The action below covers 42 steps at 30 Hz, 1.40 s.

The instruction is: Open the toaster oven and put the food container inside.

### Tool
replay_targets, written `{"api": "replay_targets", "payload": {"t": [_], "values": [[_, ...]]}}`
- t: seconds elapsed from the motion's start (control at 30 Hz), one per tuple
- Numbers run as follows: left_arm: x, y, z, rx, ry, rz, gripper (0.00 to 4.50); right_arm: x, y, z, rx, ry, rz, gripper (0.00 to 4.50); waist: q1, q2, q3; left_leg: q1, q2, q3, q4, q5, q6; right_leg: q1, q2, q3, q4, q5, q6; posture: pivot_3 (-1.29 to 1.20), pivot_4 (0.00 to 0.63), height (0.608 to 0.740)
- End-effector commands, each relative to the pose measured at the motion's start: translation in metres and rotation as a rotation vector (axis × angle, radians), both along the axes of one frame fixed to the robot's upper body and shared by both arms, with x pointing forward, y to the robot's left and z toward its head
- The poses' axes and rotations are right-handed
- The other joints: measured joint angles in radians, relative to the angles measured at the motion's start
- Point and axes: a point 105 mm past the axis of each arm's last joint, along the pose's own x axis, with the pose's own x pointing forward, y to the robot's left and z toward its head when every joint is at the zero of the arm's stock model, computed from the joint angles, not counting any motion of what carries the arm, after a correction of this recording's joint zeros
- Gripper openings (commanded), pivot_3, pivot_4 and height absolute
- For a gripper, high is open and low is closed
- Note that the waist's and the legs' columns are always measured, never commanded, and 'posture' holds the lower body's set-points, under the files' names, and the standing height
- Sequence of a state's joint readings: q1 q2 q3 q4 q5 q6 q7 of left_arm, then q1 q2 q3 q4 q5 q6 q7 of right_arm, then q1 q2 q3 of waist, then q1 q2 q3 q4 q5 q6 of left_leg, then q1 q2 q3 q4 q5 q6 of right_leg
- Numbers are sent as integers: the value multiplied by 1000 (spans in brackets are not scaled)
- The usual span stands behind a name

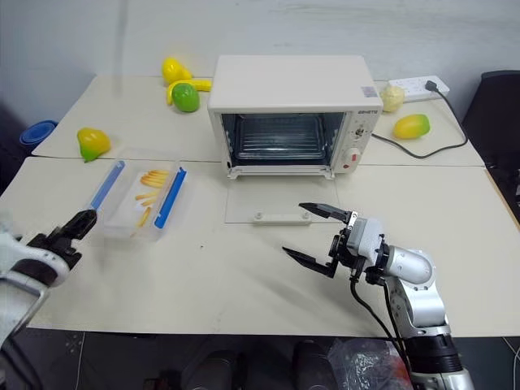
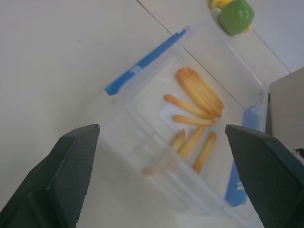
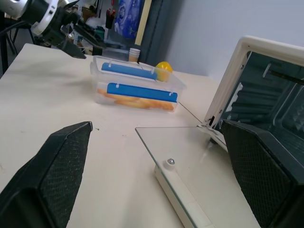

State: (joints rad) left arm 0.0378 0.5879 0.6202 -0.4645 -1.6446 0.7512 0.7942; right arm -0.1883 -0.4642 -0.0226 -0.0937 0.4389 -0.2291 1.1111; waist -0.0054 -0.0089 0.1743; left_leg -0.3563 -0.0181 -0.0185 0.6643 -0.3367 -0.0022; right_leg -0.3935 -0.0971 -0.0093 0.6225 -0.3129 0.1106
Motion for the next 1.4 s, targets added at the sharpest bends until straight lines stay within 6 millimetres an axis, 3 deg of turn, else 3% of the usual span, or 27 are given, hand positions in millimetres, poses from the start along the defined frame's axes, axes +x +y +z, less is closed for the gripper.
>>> {"api": "replay_targets", "payload": {"t": [0.03, 0.1, 0.4, 0.5, 0.6, 0.8, 0.9, 1.07, 1.2, 1.4], "values": [[12, -7, -4, -31, 92, 5, 4481, -1, 1, 9, 0, -48, 4, 4500, 1, 0, 0, 0, 0, 0, 0, 0, -1, 0, 0, 0, 0, 0, 0, 0, 150, 740], [19, -9, -11, -4, 156, 0, 4481, -1, 2, 10, 2, -47, 3, 4500, 3, 0, 0, 0, 0, 0, 0, 1, -1, 0, 1, 0, 1, 0, 0, 0, 150, 740], [26, -7, -24, -54, 242, 23, 1797, -1, 3, 11, 12, -44, -19, 4500, 2, 0, 0, 1, 0, 1, 0, 2, -2, 0, 1, 0, 1, 0, 0, 0, 150, 740], [25, 5, -23, -38, 246, 47, 936, -1, 3, 12, 12, -44, -25, 4500, 2, 0, 0, 1, 0, 1, 0, 2, -3, 0, 1, 0, 1, 0, 0, 0, 150, 740], [24, 31, -12, 33, 235, 71, 68, 0, 1, 12, 10, -44, -34, 4500, -2, 0, 0, 1, 0, 1, 0, 2, -3, -1, 2, 0, 1, 0, 0, 0, 150, 740], [29, 32, 14, 244, 240, -162, 13, 1, -3, 11, 5, -35, -50, 4500, -2, 0, 1, 1, 0, 1, -2, 2, -4, -1, 2, 0, 2, -1, -1, 0, 150, 740], [40, 17, 35, 321, 214, -309, 13, 2, -8, 8, -4, -25, -71, 4500, 8, -1, 2, 0, 0, 0, -2, 2, -3, -1, 1, -1, 1, -1, -2, 0, 150, 740], [64, -37, 58, 397, 147, -567, 13, -1, -25, -1, -29, 0, -143, 4500, 20, -1, 2, -1, -3, -1, -2, 2, -2, -1, -1, -2, -1, -1, -1, 0, 150, 740], [80, -91, 62, 417, 105, -738, 13, -7, -44, -4, -34, 18, -247, 4500, 17, 0, 2, -2, -2, 0, -4, 2, -2, -2, 0, -2, 0, 0, -1, 0, 150, 740], [102, -149, 53, 340, 87, -837, 13, -24, -60, -5, -27, 43, -350, 4500, 4, -3, 4, -3, -1, 1, -2, 3, -3, -4, 1, -4, 2, 0, 0, 0, 150, 740]]}}
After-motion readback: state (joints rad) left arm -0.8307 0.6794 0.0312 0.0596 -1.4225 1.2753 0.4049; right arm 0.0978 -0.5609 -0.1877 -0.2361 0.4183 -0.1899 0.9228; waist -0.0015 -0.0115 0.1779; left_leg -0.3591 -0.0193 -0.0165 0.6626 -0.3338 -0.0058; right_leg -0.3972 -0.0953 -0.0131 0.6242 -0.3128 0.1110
